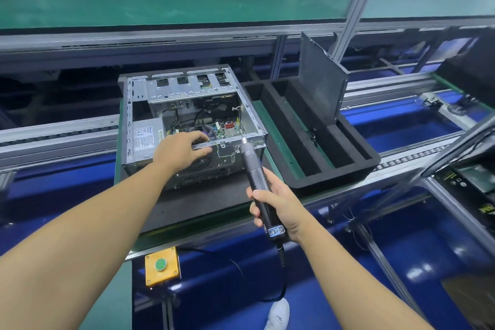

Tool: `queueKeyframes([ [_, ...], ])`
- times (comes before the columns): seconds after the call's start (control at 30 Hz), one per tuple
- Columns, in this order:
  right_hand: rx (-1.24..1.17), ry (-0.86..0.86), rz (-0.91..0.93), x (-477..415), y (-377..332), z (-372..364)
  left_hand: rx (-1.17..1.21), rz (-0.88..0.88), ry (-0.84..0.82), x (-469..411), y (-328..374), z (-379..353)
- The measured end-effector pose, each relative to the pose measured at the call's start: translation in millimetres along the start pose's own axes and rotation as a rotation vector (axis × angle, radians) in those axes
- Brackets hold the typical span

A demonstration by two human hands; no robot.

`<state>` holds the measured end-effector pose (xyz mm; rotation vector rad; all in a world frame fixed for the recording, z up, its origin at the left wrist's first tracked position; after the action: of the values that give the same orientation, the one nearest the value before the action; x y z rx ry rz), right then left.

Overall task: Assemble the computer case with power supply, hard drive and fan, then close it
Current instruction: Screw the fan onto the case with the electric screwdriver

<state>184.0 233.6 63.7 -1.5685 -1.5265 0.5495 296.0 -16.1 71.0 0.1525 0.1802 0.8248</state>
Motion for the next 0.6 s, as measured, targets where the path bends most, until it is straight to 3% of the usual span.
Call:
queueKeyframes([
  [0.17,-0.025,0.036,0.062,-0.5,-22.7,21.5,-0.045,-0.015,0.003,-2.4,6.6,3.0],
  [0.27,-0.016,0.082,0.084,-6.0,-40.5,45.0,0.096,0.044,0.15,-6.1,16.5,21.9],
  [0.4,-0.014,0.146,0.113,-15.6,-64.8,85.7,0.248,-0.094,0.288,-18.5,69.3,46.4],
  [0.6,-0.042,0.268,0.114,-36.1,-100.0,163.0,0.312,-0.182,0.102,-75.4,160.9,46.2],
])
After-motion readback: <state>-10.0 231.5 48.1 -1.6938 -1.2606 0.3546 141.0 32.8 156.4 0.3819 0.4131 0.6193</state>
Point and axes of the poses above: each hand's wrist, its own x-axis away from the middle knuckle, its own z-axis out of the back of the hand, y = z × x, the point moved 7 cm from there along -x, towards the middle knuckle, and after that the axes turned 10 degrees about -x, right-handed, at the moved point
